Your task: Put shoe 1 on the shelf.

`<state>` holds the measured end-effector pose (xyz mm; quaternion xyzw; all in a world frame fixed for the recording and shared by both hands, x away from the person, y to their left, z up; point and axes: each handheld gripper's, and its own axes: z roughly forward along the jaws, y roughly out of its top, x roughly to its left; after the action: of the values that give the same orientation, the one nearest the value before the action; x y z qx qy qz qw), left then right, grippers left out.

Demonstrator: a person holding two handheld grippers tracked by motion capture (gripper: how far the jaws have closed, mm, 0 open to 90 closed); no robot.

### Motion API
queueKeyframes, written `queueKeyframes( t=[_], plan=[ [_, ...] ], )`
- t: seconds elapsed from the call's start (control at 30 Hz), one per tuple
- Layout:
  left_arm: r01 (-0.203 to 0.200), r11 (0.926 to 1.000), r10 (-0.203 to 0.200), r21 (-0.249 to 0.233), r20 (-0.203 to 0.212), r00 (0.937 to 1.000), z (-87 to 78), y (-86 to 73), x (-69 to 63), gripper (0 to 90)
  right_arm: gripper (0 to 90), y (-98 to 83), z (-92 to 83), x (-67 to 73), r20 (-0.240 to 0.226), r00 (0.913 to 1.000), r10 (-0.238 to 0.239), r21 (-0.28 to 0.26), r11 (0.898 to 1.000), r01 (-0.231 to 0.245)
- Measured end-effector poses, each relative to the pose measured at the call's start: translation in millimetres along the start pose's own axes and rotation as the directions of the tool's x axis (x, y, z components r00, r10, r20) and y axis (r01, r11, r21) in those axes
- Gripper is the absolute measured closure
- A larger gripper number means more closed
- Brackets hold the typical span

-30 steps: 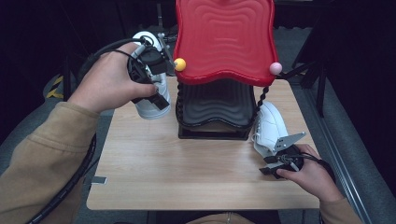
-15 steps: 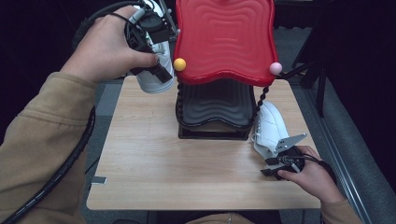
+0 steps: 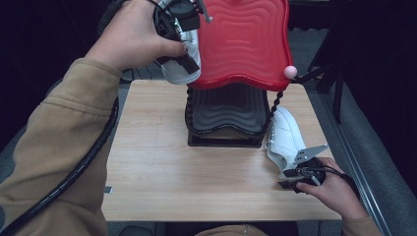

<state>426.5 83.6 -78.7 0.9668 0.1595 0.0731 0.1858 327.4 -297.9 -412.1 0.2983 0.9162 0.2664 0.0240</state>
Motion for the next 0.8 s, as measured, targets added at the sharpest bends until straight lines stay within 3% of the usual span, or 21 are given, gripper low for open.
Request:
queueKeyframes(
  t=[0.37,0.8],
  plan=[
    [-0.076,0.997,0.076,-0.009,0.003,0.9971,11.7,31.8,10.7,73.6,52.6,-9.7,-7.0,-0.8,0.012,0.9997,0.022,-0.008,1.0,-0.022],
    [-0.115,0.9933,0.115,-0.008,-0.021,0.9931,25.4,62.6,20.8,72.7,52.4,-8.3,-10.8,1.6,0.008,0.9999,0.015,-0.015,1.0,-0.015]
  ],
)
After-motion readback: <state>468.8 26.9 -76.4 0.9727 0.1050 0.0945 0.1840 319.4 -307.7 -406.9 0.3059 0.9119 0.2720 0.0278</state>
